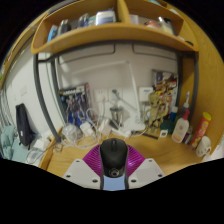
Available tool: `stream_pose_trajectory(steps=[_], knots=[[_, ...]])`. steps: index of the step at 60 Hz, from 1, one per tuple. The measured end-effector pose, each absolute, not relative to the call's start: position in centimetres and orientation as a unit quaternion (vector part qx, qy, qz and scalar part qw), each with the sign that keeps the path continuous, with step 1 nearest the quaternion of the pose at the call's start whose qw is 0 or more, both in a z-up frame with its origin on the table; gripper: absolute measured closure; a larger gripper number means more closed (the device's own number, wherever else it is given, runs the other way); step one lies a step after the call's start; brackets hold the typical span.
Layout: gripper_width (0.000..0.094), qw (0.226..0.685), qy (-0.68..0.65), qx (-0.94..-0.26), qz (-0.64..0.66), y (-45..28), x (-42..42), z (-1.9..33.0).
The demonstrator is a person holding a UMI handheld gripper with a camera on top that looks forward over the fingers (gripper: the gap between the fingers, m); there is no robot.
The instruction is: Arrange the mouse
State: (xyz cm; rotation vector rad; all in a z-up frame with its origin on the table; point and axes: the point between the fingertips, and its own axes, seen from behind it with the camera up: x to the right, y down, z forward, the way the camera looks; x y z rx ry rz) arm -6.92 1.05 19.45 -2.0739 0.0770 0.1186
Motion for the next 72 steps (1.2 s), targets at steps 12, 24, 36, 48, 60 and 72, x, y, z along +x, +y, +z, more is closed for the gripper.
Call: stream_pose_trajectory(steps=[12, 24, 36, 48, 60, 72], knots=[[0.0662, 0.438, 0.015, -0.898, 0.039, 0.3, -12.3, 9.2], [0.0662, 0.392, -0.003, -0.92, 0.019, -0.9, -13.2, 2.0], [0.0587, 0.383, -0.005, -0.924, 0.005, -1.0, -13.1, -0.3], [0.0312, 0.358, 0.011, -0.934, 0.021, -1.7, -13.3, -0.1], [0.0119, 0.384, 0.025, -0.923, 0.022, -2.2, -11.9, 7.1], [0.0098, 0.417, 0.034, -0.908, 0.025, -3.7, -9.5, 17.2]])
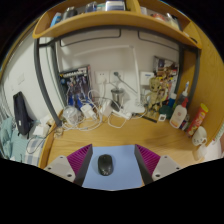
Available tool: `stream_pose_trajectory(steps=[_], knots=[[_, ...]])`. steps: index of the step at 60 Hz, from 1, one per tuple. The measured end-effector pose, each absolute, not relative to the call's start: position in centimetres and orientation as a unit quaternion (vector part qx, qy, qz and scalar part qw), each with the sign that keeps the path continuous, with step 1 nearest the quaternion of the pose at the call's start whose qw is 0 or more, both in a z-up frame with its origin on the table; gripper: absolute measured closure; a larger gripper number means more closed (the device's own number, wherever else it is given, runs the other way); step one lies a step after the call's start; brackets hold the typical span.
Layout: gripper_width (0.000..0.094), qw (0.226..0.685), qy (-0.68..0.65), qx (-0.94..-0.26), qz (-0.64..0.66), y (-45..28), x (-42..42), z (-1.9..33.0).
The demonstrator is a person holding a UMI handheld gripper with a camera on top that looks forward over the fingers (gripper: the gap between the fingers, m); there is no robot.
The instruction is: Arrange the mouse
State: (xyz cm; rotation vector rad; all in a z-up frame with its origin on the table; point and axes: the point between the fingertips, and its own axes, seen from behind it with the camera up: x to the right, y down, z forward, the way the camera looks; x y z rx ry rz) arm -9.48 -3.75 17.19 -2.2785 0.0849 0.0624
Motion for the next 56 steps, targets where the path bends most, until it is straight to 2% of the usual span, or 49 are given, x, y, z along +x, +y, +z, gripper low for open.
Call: stream_pose_trajectory(steps=[9, 19, 31, 56], knots=[[0.0096, 0.44, 0.031, -0.897, 0.011, -6.0, -6.9, 23.1], [0.0101, 0.454, 0.037, -0.89, 0.016, -9.1, -4.2, 26.9], [0.0107, 0.462, 0.042, -0.885, 0.024, -12.2, -1.3, 29.1], [0.0104, 0.478, 0.036, -0.877, 0.034, -14.6, 1.6, 29.9]])
